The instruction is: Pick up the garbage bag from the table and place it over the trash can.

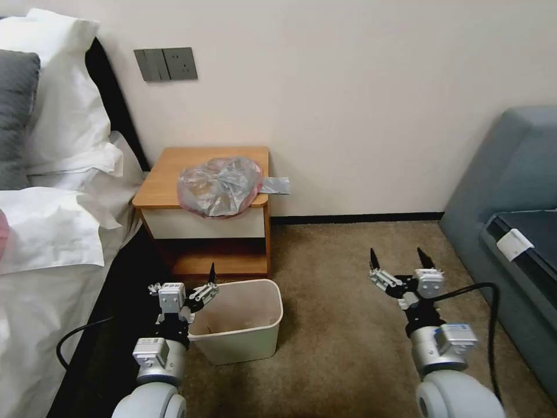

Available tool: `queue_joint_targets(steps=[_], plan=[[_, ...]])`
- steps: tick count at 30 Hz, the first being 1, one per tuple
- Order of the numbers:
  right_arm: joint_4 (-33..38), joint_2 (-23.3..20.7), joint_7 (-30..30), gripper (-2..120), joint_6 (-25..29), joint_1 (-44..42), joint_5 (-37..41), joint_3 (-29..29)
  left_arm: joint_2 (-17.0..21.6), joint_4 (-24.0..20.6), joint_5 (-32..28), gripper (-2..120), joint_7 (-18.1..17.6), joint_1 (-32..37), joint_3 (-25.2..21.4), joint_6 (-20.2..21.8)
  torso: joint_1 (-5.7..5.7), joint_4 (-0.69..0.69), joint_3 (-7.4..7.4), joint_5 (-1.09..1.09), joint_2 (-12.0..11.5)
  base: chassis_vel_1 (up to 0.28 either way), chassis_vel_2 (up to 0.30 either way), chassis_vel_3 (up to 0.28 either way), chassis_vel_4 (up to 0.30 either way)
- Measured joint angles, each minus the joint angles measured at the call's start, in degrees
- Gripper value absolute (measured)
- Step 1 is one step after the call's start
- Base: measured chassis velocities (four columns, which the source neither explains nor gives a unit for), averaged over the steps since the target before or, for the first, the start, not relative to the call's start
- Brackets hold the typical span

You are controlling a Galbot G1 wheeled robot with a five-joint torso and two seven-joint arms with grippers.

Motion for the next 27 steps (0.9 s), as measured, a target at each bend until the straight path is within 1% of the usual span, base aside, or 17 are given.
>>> queue_joint_targets(steps=[3, 4, 7, 8, 11, 12, 13, 15, 17, 19, 20, 21, 23, 24, 27], plan=[[6.2, 0.3, 0.3, 100, -2.1, -2.4, 1.0, 0.6, 0.0, -4.9, -1.0, 100, -1.4, 3.6, -0.1, 1.1, 0.0, -0.01, 0.0, -0.01, 0.0, 0.0, 0.0, 0.0, 0.0], [6.2, 0.3, 0.3, 100, -2.1, -2.4, 1.0, 0.6, 0.0, -4.9, -1.0, 100, -1.4, 3.6, -0.1, 1.1, 0.0, -0.01, 0.0, -0.01, 0.0, 0.0, 0.0, 0.0, 0.0], [7.1, 0.3, 0.4, 100, -2.5, -2.9, 1.2, 0.7, 0.0, -9.2, -2.0, 100, -2.6, 6.7, -0.1, 2.1, 0.0, 0.0, 0.0, 0.01, 0.0, 0.0, 0.0, 0.0, 0.0], [7.1, 0.3, 0.4, 100, -2.5, -2.9, 1.2, 0.7, 0.0, -9.2, -2.0, 100, -2.6, 6.7, -0.1, 2.1, 0.0, 0.0, 0.0, 0.01, 0.0, 0.0, 0.0, 0.0, 0.0], [7.1, 0.0, 0.5, 100, -2.8, -2.9, 1.9, 0.7, 0.1, -13.2, -3.0, 100, -4.0, 10.3, -0.2, 3.1, 0.0, 0.0, 0.0, 0.02, 0.0, 0.0, 0.0, 0.0, 0.0], [6.7, -0.8, 0.7, 100, -3.4, -3.0, 3.6, 0.6, 0.1, -13.4, -3.3, 100, -4.3, 11.2, -0.2, 3.4, 0.0, -0.01, -0.01, 0.01, 0.0, 0.0, 0.0, 0.0, 0.0], [6.7, -0.8, 0.7, 100, -3.4, -3.0, 3.6, 0.6, 0.1, -13.4, -3.3, 100, -4.3, 11.2, -0.2, 3.4, 0.0, -0.01, -0.01, 0.01, 0.0, 0.0, 0.0, 0.0, 0.0], [5.5, -3.5, 1.4, 100, -5.0, -3.0, 8.6, 0.2, 0.1, -13.5, -3.7, 100, -4.9, 12.6, -0.2, 3.9, 0.0, 0.02, 0.0, 0.02, 0.0, 0.0, 0.0, 0.0, 0.0], [5.2, -4.0, 1.6, 100, -5.3, -3.0, 9.6, 0.1, 0.1, -13.5, -3.8, 100, -4.9, 12.8, -0.3, 3.9, -0.01, 0.01, 0.0, 0.02, 0.0, 0.0, 0.0, 0.0, 0.0], [4.2, -5.0, 1.8, 100, -5.8, -2.5, 12.3, -0.2, 0.7, -13.5, -3.8, 100, -4.8, 13.0, -0.9, 3.1, -0.01, 0.01, 0.0, 0.01, 0.0, 0.0, 0.0, 0.0, 0.0], [3.8, -5.5, 1.9, 100, -5.9, -2.2, 13.8, -0.2, 1.5, -13.5, -3.8, 100, -4.5, 13.0, -1.7, 1.6, 0.0, 0.0, 0.0, 0.02, 0.0, 0.0, 0.0, 0.0, 0.0], [3.8, -5.5, 1.9, 100, -5.9, -2.2, 13.8, -0.2, 1.5, -13.5, -3.8, 100, -4.5, 13.0, -1.7, 1.6, 0.0, 0.0, 0.0, 0.02, 0.0, 0.0, 0.0, 0.0, 0.0], [3.3, -6.0, 2.2, 100, -6.0, -1.5, 17.6, -0.3, 1.8, -13.5, -3.8, 100, -4.2, 13.0, -2.1, 1.0, 0.0, 0.0, 0.0, 0.01, 0.0, 0.0, 0.0, 0.0, 0.0], [3.3, -6.0, 2.2, 100, -6.0, -1.5, 17.6, -0.3, 1.8, -13.5, -3.8, 100, -4.2, 13.0, -2.1, 1.0, 0.0, 0.0, 0.0, 0.01, 0.0, 0.0, 0.0, 0.0, 0.0], [1.3, -7.2, 2.8, 100, -6.2, 1.1, 29.2, -1.0, 2.0, -13.4, -4.0, 100, -3.8, 13.1, -2.3, 0.0, 0.0, 0.0, 0.0, 0.0, 0.0, 0.0, 0.0, 0.0, 0.0]])
